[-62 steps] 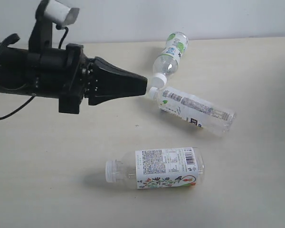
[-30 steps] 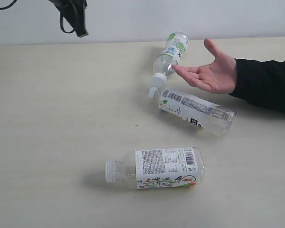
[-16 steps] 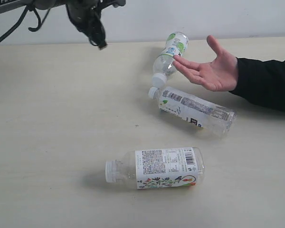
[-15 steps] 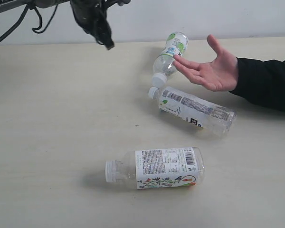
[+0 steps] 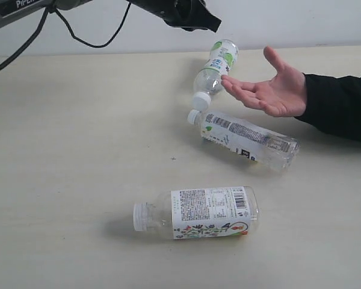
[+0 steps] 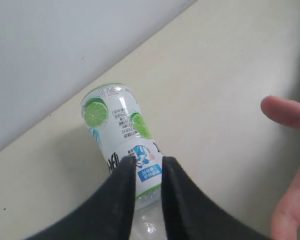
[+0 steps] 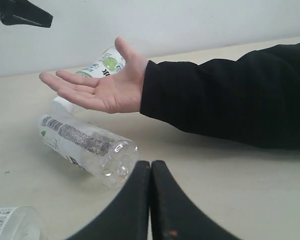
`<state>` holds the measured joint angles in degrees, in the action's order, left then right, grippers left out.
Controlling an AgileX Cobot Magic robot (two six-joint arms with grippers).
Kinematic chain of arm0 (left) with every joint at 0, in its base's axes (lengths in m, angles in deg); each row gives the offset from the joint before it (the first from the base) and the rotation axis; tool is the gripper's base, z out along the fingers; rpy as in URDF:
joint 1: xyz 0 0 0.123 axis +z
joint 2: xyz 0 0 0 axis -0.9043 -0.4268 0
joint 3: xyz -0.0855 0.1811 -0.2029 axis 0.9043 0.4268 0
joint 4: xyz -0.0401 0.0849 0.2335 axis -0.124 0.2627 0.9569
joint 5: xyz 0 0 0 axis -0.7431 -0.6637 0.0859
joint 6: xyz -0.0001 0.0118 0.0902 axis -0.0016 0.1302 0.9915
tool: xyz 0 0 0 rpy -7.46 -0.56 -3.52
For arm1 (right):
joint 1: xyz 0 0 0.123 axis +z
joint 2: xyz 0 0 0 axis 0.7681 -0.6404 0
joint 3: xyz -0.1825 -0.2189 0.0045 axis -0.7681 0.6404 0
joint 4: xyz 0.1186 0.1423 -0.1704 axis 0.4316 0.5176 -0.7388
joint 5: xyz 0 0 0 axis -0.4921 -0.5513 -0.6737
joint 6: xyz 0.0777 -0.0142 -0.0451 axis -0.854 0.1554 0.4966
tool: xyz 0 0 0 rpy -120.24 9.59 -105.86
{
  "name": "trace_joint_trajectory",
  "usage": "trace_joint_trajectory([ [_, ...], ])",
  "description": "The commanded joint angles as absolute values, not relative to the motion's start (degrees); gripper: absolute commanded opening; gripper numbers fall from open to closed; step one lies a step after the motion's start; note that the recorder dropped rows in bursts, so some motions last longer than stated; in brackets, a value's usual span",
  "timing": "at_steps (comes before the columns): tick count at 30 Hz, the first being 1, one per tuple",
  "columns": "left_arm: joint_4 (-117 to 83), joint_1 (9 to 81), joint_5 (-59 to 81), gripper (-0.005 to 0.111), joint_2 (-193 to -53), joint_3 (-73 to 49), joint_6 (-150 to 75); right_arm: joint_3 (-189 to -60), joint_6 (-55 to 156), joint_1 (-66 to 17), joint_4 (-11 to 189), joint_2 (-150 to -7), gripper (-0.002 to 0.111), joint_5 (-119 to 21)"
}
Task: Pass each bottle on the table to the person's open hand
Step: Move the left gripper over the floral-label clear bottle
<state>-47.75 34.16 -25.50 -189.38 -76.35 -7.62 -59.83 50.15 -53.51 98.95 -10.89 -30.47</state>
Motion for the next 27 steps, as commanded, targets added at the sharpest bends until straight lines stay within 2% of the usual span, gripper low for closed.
trace_joint_trajectory([
  [1, -50.1, 34.0, -26.8, 0.032, -189.6, -76.7, -8.8, -59.5, 50.1, -53.5, 98.9, -10.8, 0.000, -31.1],
  [8, -48.8, 32.8, -31.1, 0.064, -190.2, -76.7, -10.4, -59.5, 50.1, -53.5, 98.9, -10.8, 0.000, -31.1],
  [13, -48.1, 32.6, -40.1, 0.065, -190.2, -76.7, -10.2, -59.5, 50.1, -53.5, 98.9, -10.8, 0.000, -31.1],
  [18, -40.4, 31.4, -46.3, 0.054, -189.7, -76.7, -9.5, -59.5, 50.1, -53.5, 98.9, -10.8, 0.000, -31.1],
  [19, -39.4, 31.1, -46.2, 0.056, -189.7, -76.7, -10.4, -59.5, 50.1, -53.5, 98.9, -10.8, 0.000, -31.1],
  [24, -33.7, 27.7, -45.9, 0.081, -189.7, -76.7, -14.0, -59.5, 50.1, -53.5, 98.9, -10.8, 0.000, -31.1],
  [27, -26.6, 25.1, -45.5, 0.082, -190.0, -76.7, -17.4, -59.5, 50.1, -53.5, 98.9, -10.8, 0.000, -31.1],
])
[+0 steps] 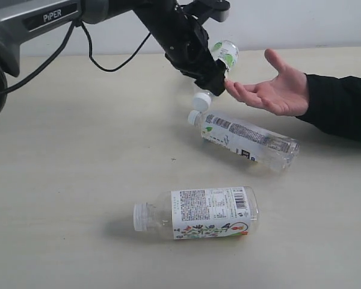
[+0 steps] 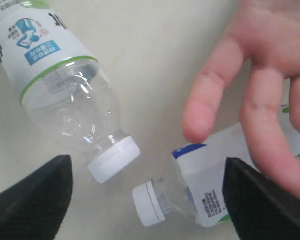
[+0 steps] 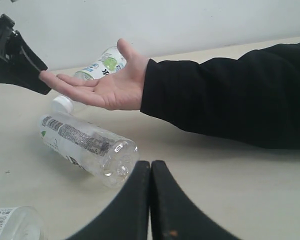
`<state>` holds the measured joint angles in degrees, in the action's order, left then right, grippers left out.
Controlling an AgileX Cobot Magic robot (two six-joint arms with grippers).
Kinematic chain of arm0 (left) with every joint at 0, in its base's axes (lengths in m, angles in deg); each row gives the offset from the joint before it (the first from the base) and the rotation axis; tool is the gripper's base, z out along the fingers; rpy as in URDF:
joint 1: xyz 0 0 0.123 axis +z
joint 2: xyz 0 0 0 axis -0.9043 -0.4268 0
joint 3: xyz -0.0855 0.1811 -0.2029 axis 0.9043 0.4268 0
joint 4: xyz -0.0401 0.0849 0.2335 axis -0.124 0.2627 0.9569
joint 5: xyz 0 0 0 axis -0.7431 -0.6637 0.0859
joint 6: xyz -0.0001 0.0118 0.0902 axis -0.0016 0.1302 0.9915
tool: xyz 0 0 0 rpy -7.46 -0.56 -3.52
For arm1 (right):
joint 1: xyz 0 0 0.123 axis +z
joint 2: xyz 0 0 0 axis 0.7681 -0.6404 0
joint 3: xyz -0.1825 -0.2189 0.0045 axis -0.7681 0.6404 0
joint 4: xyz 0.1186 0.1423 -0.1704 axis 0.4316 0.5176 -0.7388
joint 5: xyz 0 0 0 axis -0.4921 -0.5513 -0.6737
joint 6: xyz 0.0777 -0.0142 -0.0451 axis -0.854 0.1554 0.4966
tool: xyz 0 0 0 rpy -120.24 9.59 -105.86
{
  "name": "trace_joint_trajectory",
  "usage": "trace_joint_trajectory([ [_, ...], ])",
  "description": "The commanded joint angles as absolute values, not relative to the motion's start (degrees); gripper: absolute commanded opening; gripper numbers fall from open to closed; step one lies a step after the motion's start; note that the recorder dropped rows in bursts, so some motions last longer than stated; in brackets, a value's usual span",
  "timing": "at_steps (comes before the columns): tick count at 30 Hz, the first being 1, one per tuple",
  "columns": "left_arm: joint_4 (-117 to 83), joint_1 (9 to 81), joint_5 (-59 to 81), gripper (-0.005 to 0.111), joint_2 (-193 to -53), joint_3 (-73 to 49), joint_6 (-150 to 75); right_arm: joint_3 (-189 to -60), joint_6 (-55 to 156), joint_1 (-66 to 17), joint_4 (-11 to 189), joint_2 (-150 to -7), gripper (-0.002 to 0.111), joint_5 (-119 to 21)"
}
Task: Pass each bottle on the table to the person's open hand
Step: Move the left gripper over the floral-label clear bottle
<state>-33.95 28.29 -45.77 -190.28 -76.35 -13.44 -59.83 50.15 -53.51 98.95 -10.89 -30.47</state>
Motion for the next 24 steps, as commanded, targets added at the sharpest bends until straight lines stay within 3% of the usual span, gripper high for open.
trace_joint_trajectory([
  [1, -24.7, 24.3, -45.5, 0.082, -190.2, -76.7, -18.8, -59.5, 50.1, -53.5, 98.9, -10.8, 0.000, -31.1],
  [9, -21.3, 24.2, -45.9, 0.082, -190.4, -76.7, -26.7, -59.5, 50.1, -53.5, 98.9, -10.8, 0.000, -31.1],
  [24, -19.1, 24.2, -55.3, 0.082, -188.3, -76.7, -19.4, -59.5, 50.1, -53.5, 98.9, -10.8, 0.000, -31.1],
])
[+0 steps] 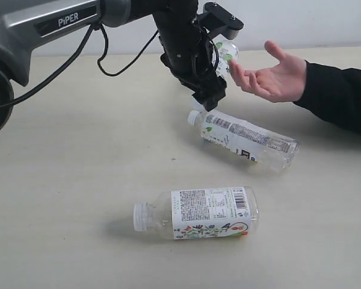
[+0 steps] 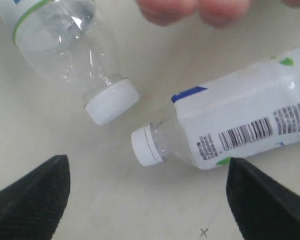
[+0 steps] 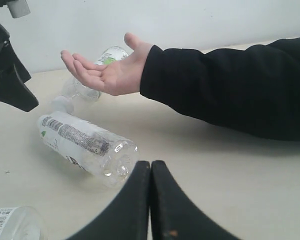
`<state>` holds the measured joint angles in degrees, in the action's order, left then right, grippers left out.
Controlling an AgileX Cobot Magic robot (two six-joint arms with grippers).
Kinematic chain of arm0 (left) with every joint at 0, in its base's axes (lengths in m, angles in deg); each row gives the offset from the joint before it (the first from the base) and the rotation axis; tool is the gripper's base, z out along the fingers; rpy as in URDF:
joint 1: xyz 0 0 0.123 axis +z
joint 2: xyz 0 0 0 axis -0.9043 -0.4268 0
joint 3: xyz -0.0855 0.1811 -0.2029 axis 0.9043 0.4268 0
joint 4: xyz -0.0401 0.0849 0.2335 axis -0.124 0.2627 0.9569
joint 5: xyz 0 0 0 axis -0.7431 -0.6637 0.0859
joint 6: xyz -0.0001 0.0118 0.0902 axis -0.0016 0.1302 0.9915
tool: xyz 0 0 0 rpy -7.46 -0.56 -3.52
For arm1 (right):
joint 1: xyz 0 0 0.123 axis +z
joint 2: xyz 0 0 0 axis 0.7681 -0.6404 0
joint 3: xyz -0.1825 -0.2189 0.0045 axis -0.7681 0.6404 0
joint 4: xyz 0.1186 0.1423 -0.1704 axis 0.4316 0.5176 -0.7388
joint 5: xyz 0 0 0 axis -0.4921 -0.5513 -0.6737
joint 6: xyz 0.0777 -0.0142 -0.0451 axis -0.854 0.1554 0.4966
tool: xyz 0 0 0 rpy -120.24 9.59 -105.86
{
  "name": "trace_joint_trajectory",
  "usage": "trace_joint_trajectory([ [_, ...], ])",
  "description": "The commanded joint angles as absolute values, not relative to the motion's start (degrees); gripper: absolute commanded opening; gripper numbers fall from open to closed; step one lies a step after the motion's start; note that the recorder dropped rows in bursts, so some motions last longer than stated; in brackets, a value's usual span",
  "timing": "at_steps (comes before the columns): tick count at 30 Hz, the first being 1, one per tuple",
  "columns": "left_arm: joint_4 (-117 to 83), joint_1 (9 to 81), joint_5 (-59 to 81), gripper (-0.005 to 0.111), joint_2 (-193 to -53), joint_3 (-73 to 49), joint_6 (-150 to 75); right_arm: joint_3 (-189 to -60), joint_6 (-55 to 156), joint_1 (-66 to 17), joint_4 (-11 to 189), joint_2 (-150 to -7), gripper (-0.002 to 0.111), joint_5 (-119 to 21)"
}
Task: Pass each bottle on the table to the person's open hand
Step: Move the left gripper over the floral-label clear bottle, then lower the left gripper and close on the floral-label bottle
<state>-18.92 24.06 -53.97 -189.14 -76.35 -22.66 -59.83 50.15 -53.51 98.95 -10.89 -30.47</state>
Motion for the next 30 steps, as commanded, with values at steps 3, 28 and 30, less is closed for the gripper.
trace_joint_trajectory([
  [3, -19.5, 24.1, -55.8, 0.082, -188.3, -76.7, -18.3, -59.5, 50.1, -53.5, 98.9, -10.8, 0.000, -31.1],
  [28, -27.0, 24.2, -59.4, 0.052, -177.3, -69.0, -16.1, -59.5, 50.1, -53.5, 98.9, -10.8, 0.000, -31.1],
  [30, -30.2, 24.2, -59.4, 0.052, -174.5, -63.4, -13.7, -59.5, 50.1, -53.5, 98.9, -10.8, 0.000, -31.1],
])
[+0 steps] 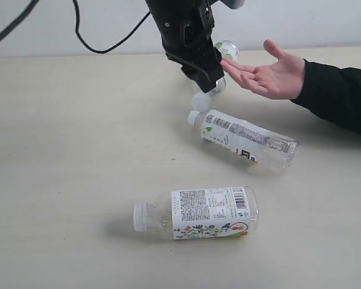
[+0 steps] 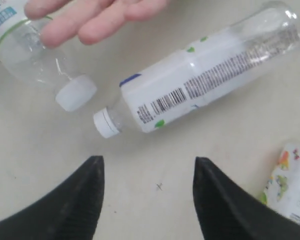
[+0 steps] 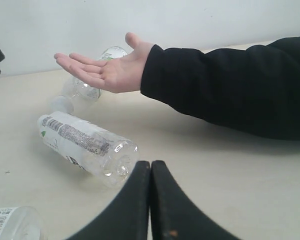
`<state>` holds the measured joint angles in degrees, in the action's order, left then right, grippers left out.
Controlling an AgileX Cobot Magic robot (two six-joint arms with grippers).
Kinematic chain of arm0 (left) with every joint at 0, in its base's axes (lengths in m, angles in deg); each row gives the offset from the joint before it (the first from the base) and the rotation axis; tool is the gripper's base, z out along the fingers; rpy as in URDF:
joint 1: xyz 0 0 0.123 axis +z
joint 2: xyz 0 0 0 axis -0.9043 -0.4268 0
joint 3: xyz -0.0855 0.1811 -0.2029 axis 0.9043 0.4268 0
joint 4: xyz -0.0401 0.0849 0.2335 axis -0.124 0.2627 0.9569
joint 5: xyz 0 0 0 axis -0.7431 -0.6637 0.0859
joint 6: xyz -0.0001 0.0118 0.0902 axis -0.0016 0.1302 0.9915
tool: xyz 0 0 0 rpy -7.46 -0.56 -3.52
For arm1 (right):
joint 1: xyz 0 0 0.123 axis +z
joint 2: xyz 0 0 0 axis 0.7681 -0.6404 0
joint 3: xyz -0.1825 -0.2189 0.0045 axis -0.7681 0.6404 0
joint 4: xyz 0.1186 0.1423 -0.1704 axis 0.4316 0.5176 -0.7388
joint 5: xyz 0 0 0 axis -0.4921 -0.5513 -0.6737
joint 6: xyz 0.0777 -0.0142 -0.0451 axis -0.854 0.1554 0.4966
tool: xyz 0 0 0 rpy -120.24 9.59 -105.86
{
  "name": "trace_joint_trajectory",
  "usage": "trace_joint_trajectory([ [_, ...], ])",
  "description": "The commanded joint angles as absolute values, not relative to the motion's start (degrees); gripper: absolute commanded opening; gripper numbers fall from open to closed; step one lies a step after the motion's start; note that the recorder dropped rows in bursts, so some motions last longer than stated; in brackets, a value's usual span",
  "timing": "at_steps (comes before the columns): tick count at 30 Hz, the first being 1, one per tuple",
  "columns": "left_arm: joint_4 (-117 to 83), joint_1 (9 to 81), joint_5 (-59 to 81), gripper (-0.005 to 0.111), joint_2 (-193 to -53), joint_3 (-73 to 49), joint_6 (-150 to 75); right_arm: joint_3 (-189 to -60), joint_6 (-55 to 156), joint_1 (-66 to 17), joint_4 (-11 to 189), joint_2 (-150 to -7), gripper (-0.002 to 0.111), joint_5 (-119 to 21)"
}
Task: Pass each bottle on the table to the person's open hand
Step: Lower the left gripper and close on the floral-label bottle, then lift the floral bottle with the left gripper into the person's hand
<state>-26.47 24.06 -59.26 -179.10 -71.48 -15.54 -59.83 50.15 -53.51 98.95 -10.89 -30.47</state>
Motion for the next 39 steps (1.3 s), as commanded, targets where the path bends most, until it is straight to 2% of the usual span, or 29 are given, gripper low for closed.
trace_joint_trajectory([
  [1, -33.4, 24.2, -59.4, 0.052, -172.9, -60.2, -11.3, -59.5, 50.1, -53.5, 98.9, -10.8, 0.000, -31.1],
  [5, -41.4, 21.0, -59.4, 0.052, -165.5, -46.5, 4.4, -59.5, 50.1, -53.5, 98.9, -10.8, 0.000, -31.1],
  [12, -31.6, 14.3, -59.4, 0.055, -164.4, -38.0, 14.3, -59.5, 50.1, -53.5, 98.9, -10.8, 0.000, -31.1],
  [14, -26.9, 12.6, -56.6, 0.060, -165.2, -37.1, 12.8, -59.5, 50.1, -53.5, 98.9, -10.8, 0.000, -31.1],
  [19, -24.8, 10.6, -53.5, 0.083, -167.4, -36.8, 7.5, -59.5, 50.1, -53.5, 99.0, -10.8, 0.000, -31.1],
  [21, -24.8, 10.1, -53.5, 0.085, -167.7, -36.8, 5.3, -59.5, 50.1, -53.5, 99.0, -10.8, 0.000, -31.1],
  [39, -24.8, 9.2, -49.9, 0.085, -174.6, -36.8, 1.8, -59.5, 50.1, -53.5, 99.0, -10.8, 0.000, -31.1],
])
